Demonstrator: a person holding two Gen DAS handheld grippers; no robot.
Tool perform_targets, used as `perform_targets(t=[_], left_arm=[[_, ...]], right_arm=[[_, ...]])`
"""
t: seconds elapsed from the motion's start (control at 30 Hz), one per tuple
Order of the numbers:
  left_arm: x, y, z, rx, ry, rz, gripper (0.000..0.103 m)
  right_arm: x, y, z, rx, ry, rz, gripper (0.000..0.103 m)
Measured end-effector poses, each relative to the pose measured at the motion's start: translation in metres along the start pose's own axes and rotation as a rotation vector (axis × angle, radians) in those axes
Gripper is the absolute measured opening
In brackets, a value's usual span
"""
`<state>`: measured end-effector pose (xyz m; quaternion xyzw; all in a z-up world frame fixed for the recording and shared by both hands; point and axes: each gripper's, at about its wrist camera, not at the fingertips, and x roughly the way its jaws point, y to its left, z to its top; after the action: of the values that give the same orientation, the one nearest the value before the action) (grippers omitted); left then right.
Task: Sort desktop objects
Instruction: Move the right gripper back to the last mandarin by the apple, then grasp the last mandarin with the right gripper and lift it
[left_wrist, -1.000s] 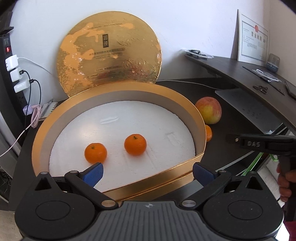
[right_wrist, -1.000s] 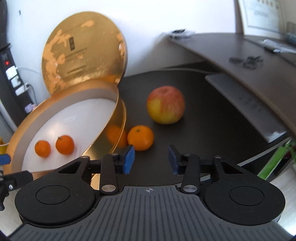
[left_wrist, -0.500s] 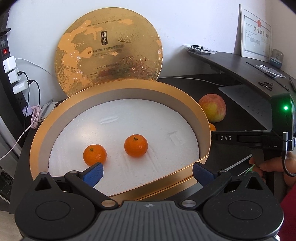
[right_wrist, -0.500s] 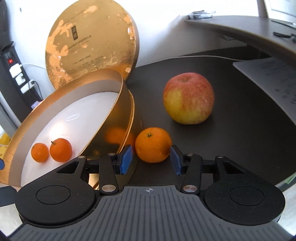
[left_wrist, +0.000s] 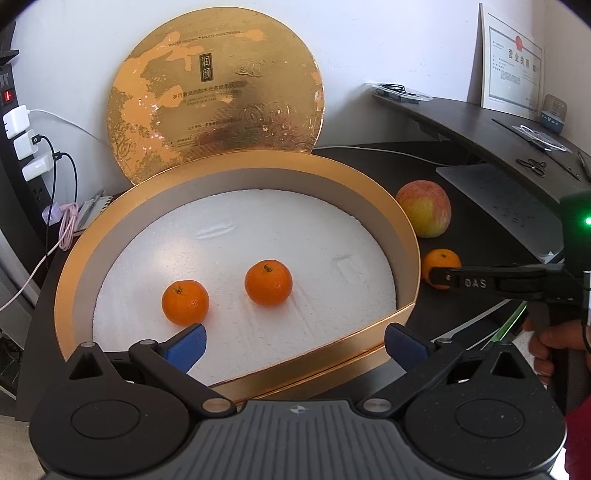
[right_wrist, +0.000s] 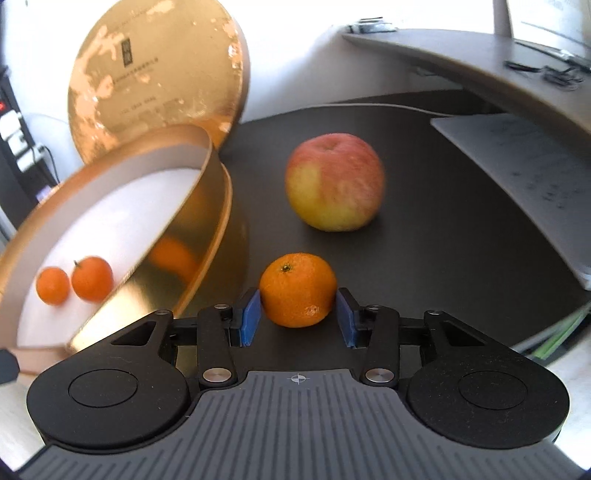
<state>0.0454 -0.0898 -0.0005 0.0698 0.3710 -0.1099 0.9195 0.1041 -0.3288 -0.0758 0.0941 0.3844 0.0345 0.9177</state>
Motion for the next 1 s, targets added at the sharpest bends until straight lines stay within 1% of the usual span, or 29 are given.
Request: perform_targets(t=[0.03,0.07,0.1,0.13,0.17,0.27,0.4,0.43,0.47,0.5,0.63,0.7,0.8,0.9,1.0], left_arm=[[0.000,-0.001,0.000,0.001,0.000,-0.003,0.103],[-0.001,-0.001,-0.001,0.002,0.000,-0.006,0.103],[-0.001,-0.002,-0.001,0.004,0.000,-0.009,0.103],[-0.002,-0.002,-0.001,0.007,-0.002,-0.012,0.103],[-0.003,-0.003,-0.002,0.010,-0.003,-0.014,0.103],[-0.005,-0.001,-0.003,0.007,-0.006,-0.011,0.102],[-0.007,0.003,-0.004,-0.004,-0.008,-0.005,0.102],[-0.007,0.003,-0.004,-0.006,-0.008,-0.004,0.103],[-0.008,0.004,-0.004,-0.007,-0.008,-0.005,0.103],[-0.008,0.004,-0.005,-0.009,-0.009,-0.006,0.103],[-0.012,0.008,-0.007,-0.016,-0.015,-0.017,0.103],[-0.014,0.013,-0.009,-0.028,-0.018,-0.017,0.103],[-0.018,0.023,-0.011,-0.055,-0.025,-0.012,0.102],[-0.023,0.036,-0.014,-0.088,-0.037,-0.005,0.102],[-0.032,0.052,-0.018,-0.129,-0.059,0.009,0.102]], right_arm=[[-0.002,-0.001,-0.001,0.003,0.008,-0.005,0.047],[-0.003,-0.002,-0.002,0.000,0.014,0.000,0.052],[-0.003,-0.001,-0.003,-0.007,0.018,-0.006,0.057],[-0.002,0.001,-0.003,-0.019,0.016,-0.023,0.065],[-0.002,0.003,-0.004,-0.036,0.010,-0.038,0.069],[0.000,0.011,-0.005,-0.085,-0.003,-0.075,0.070],[0.004,0.018,-0.004,-0.113,0.011,-0.115,0.069],[0.005,0.019,-0.004,-0.115,0.010,-0.123,0.065],[0.005,0.019,-0.004,-0.113,0.013,-0.125,0.055],[0.006,0.019,-0.003,-0.114,0.019,-0.132,0.051],[0.003,0.021,-0.003,-0.119,0.024,-0.145,0.050],[-0.005,0.022,-0.002,-0.108,0.009,-0.148,0.050],[-0.030,0.025,0.011,-0.084,-0.058,-0.149,0.050],[-0.066,0.039,0.030,-0.078,-0.179,-0.127,0.050],[-0.100,0.064,0.047,-0.107,-0.279,-0.072,0.050]])
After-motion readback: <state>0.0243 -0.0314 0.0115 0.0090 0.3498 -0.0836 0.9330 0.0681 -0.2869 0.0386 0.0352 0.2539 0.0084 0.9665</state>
